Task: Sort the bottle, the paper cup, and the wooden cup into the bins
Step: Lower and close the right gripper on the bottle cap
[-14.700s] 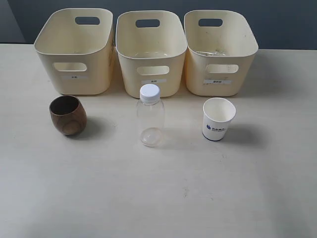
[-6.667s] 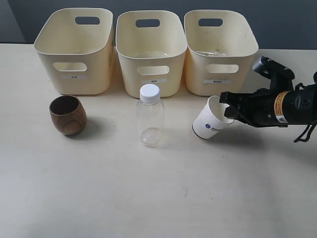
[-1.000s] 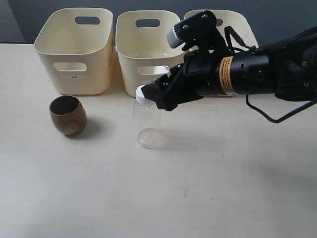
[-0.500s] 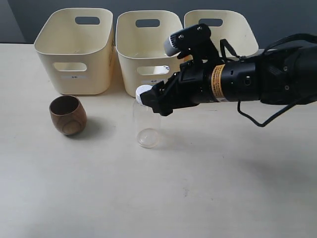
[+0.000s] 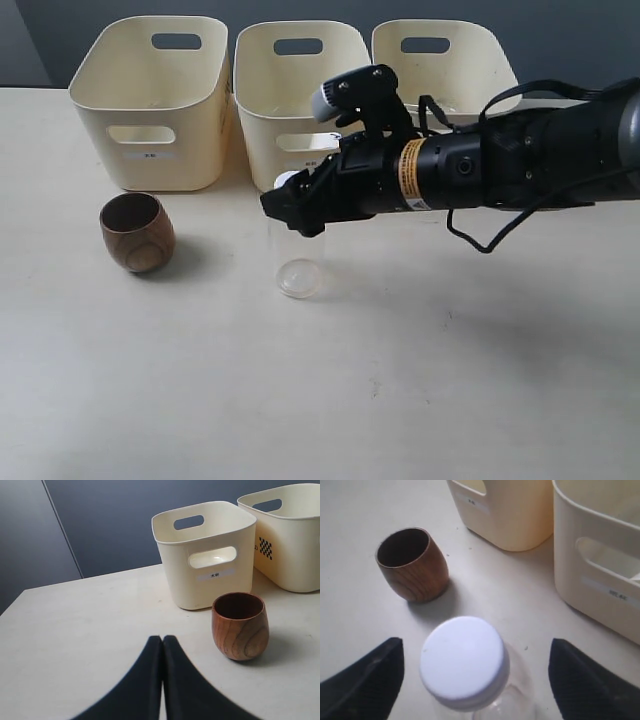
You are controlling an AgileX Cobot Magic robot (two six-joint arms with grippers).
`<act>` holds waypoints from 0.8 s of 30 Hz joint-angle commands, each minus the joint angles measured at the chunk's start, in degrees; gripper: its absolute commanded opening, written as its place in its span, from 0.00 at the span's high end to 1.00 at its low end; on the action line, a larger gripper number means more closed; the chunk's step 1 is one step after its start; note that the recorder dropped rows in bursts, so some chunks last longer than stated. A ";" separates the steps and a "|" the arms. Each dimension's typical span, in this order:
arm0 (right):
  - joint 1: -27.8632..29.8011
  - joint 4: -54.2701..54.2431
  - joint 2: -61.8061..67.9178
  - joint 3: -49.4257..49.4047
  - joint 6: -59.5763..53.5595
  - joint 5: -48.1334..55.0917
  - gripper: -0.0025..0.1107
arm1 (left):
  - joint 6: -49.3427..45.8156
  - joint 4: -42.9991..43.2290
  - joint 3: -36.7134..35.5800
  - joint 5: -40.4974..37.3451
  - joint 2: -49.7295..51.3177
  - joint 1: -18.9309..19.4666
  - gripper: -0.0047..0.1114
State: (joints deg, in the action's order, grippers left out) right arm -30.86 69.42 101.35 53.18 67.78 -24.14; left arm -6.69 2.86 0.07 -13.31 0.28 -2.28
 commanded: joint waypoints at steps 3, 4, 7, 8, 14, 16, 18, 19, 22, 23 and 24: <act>0.09 -1.59 0.70 0.29 -0.74 0.89 0.38 | 0.11 -0.15 -0.07 0.05 -0.28 -0.18 0.96; 0.09 -2.34 0.70 0.29 -1.63 0.33 0.41 | 0.11 -0.15 -0.07 0.05 -0.28 -0.18 0.96; 0.09 -4.29 1.28 0.29 -4.37 -1.71 0.45 | 0.11 -0.15 -0.07 0.05 -0.28 -0.18 0.96; 0.09 -5.30 1.44 0.29 -4.98 -1.85 0.45 | 0.11 -0.15 -0.07 0.05 -0.28 -0.18 0.96; 0.09 -12.55 3.37 0.29 -10.43 -1.14 0.45 | 0.11 -0.15 -0.07 0.05 -0.28 -0.18 0.96; 0.09 -13.60 3.82 0.29 -10.91 -1.50 0.46 | 0.11 -0.15 -0.07 0.05 -0.28 -0.18 0.96; 0.09 -13.60 3.98 0.29 -10.91 -1.74 0.50 | 0.11 -0.15 -0.07 0.05 -0.28 -0.18 0.96; 0.09 -13.60 3.98 0.29 -10.91 -1.78 0.54 | 0.11 -0.15 -0.07 0.05 -0.28 -0.18 0.96; 0.09 -13.60 3.98 0.29 -10.91 -2.37 0.74 | 0.11 -0.15 -0.07 0.05 -0.28 -0.18 0.96; 0.09 -13.60 3.98 0.29 -10.91 -2.80 0.83 | 0.11 -0.15 -0.07 0.05 -0.28 -0.18 0.96; 0.09 -13.60 3.98 0.29 -10.91 -3.48 0.92 | 0.11 -0.15 -0.07 0.05 -0.28 -0.18 0.96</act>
State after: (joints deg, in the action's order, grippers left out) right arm -30.86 56.12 105.41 53.27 57.35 -26.19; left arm -6.69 2.86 0.07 -13.31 0.28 -2.28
